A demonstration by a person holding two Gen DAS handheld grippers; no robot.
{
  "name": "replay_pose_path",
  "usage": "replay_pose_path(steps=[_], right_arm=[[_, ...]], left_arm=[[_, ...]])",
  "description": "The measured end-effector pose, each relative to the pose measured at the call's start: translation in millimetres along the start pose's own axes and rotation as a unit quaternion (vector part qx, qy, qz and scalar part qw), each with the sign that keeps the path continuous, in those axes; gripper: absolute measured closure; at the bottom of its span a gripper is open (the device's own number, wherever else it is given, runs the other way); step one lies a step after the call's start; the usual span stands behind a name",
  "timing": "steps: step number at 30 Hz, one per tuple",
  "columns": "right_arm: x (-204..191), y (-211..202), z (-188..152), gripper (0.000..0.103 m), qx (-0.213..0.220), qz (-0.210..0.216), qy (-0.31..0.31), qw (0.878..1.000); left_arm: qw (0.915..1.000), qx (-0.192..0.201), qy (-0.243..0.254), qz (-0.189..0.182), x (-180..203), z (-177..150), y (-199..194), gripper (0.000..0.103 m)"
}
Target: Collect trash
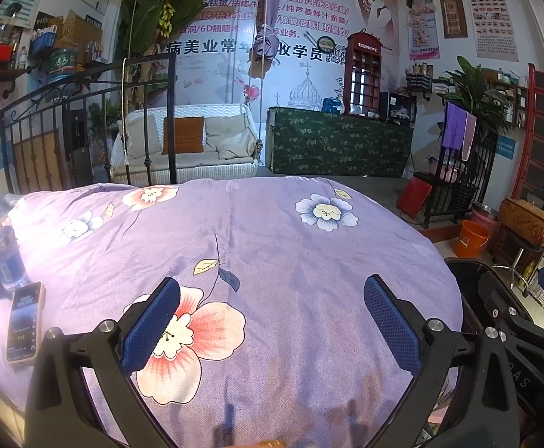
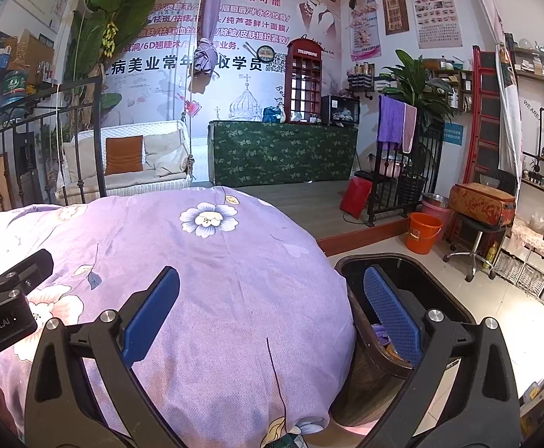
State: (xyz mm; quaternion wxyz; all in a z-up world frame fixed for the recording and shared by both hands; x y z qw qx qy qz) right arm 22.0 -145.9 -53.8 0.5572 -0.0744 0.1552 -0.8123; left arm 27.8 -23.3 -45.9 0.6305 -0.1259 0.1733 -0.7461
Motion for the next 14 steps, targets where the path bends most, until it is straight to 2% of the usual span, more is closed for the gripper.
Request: replay_pose_path(steps=[14], right_arm=[[2.3, 1.4, -6.5, 0.006, -0.005, -0.002, 0.002, 1.000]], left_arm=[[0.9999, -0.011, -0.009, -0.002, -1.3, -4.4, 1.8, 0.006]])
Point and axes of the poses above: each gripper's, at about its wrist camera, not at the fingertips, and y roughly the way its jaws point, x to its right, z to its top, the point moved 5 cm from there along y, roughly the way its jaws point, and after that the axes turned 4 degrees about y, right-handed, at the moved point
